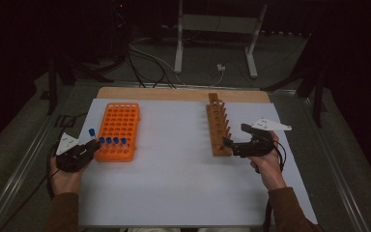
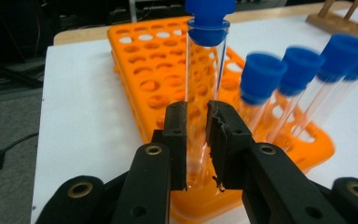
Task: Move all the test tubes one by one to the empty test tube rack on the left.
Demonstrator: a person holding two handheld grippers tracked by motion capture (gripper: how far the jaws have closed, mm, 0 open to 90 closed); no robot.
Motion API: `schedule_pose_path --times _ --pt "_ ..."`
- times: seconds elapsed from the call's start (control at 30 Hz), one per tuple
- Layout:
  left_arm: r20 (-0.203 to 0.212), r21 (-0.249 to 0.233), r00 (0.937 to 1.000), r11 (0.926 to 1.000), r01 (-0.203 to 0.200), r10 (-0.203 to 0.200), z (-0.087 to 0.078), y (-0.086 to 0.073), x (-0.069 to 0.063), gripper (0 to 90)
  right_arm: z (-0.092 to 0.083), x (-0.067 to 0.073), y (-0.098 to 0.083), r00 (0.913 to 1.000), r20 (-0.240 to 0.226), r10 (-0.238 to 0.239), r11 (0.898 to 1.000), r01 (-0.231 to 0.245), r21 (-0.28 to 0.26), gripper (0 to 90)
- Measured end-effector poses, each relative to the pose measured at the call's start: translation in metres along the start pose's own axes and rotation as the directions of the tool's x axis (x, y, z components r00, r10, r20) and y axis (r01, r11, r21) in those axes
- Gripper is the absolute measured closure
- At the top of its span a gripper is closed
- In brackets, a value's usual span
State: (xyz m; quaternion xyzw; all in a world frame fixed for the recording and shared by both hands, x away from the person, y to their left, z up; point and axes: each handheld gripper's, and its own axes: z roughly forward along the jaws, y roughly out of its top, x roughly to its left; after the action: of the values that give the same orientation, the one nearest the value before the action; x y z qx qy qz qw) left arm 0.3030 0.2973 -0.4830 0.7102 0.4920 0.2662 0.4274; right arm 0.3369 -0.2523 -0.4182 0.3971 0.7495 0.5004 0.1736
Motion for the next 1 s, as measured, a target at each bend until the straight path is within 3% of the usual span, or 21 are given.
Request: schedule_pose_path --times 0.17,0.4,0.83,1.0 --pt "-0.016 0.038 0.9996 0.999 -0.022 0.023 0.005 -0.006 -0.003 78.1 -0.001 -0.002 -0.005 0.9999 0.001 0.011 1.0 -0.011 0.003 3.4" --pt "-0.028 0.063 0.9995 0.9979 -0.015 0.017 0.007 -0.01 -0.004 78.4 -0.003 -0.003 -0.01 0.9998 0.003 0.017 1.0 -0.017 -0.003 3.4" --pt "-0.023 0.058 0.9997 0.9983 -0.002 0.003 0.005 -0.013 -0.005 78.4 -0.002 0.004 -0.015 0.9994 0.023 -0.026 1.0 0.026 0.012 3.5" --pt "-0.009 0.046 0.9998 0.9988 0.015 -0.015 0.002 -0.014 -0.003 75.7 -0.001 0.003 -0.019 0.9996 0.023 -0.019 1.0 0.018 0.016 3.5"
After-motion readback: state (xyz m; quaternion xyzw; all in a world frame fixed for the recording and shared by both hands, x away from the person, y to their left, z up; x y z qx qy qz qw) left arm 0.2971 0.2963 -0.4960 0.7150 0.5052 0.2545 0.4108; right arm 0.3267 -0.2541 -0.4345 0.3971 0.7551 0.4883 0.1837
